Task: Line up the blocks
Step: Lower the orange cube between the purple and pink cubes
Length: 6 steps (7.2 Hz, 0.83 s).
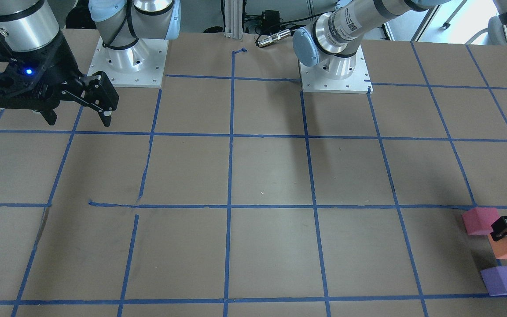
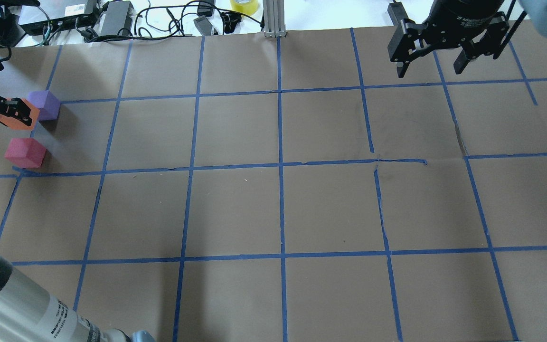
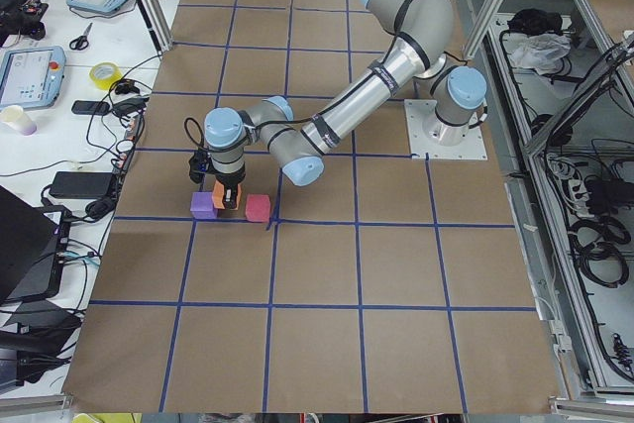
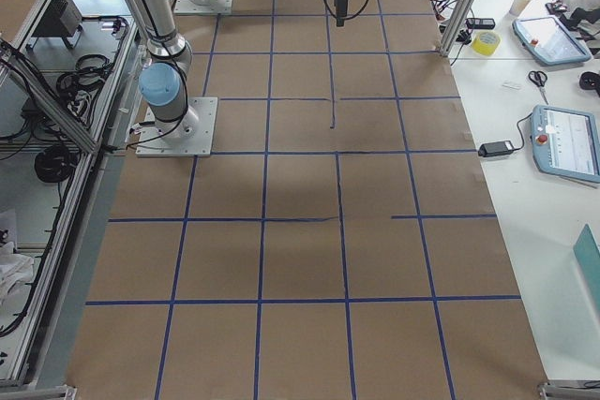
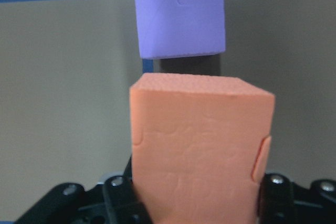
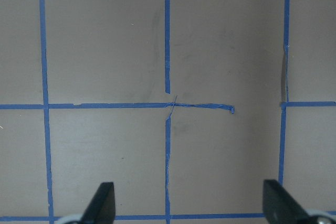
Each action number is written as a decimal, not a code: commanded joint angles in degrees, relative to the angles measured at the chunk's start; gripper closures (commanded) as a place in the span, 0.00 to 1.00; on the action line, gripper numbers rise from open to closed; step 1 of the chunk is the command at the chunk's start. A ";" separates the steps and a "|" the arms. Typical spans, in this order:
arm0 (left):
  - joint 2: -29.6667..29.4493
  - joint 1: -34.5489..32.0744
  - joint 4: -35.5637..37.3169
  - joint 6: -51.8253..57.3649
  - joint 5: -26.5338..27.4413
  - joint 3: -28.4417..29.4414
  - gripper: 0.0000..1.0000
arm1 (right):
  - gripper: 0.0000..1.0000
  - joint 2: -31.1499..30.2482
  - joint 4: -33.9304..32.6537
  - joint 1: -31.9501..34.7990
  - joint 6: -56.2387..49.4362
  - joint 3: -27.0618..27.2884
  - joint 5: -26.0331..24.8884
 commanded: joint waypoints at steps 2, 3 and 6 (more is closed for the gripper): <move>-2.62 0.13 -3.14 -1.40 -1.61 3.56 1.00 | 0.00 -0.09 0.40 0.01 0.01 0.00 -0.05; -2.80 0.13 -3.14 -1.40 -1.52 3.40 1.00 | 0.00 -0.26 0.66 0.01 0.01 0.00 -0.14; -3.07 0.13 -3.06 -1.31 -1.34 3.04 1.00 | 0.00 -0.18 0.05 0.01 0.72 -0.18 0.13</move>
